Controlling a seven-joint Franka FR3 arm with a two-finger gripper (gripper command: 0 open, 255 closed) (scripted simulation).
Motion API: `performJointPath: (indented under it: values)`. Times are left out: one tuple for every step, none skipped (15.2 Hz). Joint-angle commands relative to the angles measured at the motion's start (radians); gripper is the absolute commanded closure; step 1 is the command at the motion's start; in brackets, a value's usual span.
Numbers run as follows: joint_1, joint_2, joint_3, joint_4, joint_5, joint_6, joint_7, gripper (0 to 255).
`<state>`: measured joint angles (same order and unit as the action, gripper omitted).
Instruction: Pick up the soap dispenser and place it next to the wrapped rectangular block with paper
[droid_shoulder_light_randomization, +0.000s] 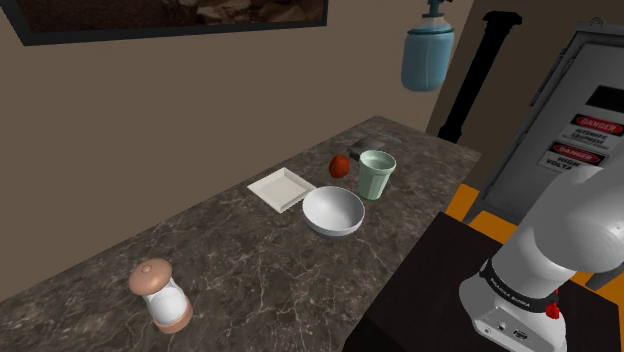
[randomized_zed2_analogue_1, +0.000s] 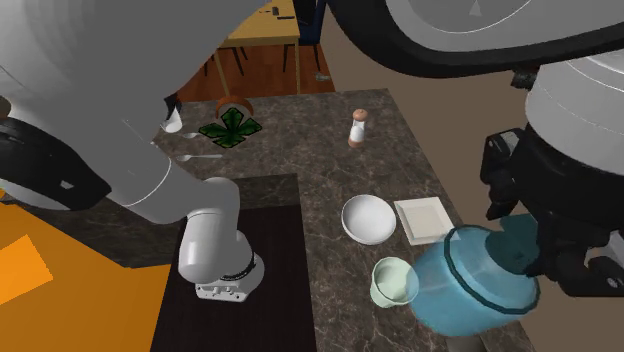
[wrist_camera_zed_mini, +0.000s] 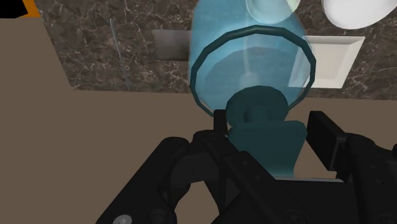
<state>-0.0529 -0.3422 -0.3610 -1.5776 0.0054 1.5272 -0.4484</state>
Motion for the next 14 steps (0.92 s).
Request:
performJointPath:
  values:
    - [-0.005,0.054,-0.048,0.054,0.020,-0.004,-0.056,255]
    - [-0.009,0.082,-0.074,0.084,0.033,-0.008,-0.084,255]
    - [-0.015,0.113,-0.100,0.116,0.049,-0.014,-0.113,255]
    - [-0.021,0.146,-0.127,0.150,0.067,-0.022,-0.143,255]
    - [-0.028,0.182,-0.154,0.187,0.089,-0.030,-0.174,255]
    - [-0.038,0.220,-0.181,0.226,0.113,-0.041,-0.205,255]
    - [-0.050,0.262,-0.209,0.269,0.142,-0.053,-0.238,255]
    - [-0.066,0.306,-0.237,0.315,0.175,-0.068,-0.270,255]
    - [-0.087,0.354,-0.263,0.365,0.213,-0.086,-0.303,255]
    - [-0.114,0.406,-0.288,0.421,0.256,-0.108,-0.336,255]
    - [-0.149,0.462,-0.309,0.483,0.303,-0.134,-0.368,255]
    - [-0.192,0.522,-0.327,0.553,0.356,-0.164,-0.397,255]
    - [-0.247,0.587,-0.340,0.635,0.414,-0.200,-0.422,255]
    - [-0.316,0.659,-0.344,0.734,0.479,-0.244,-0.440,255]
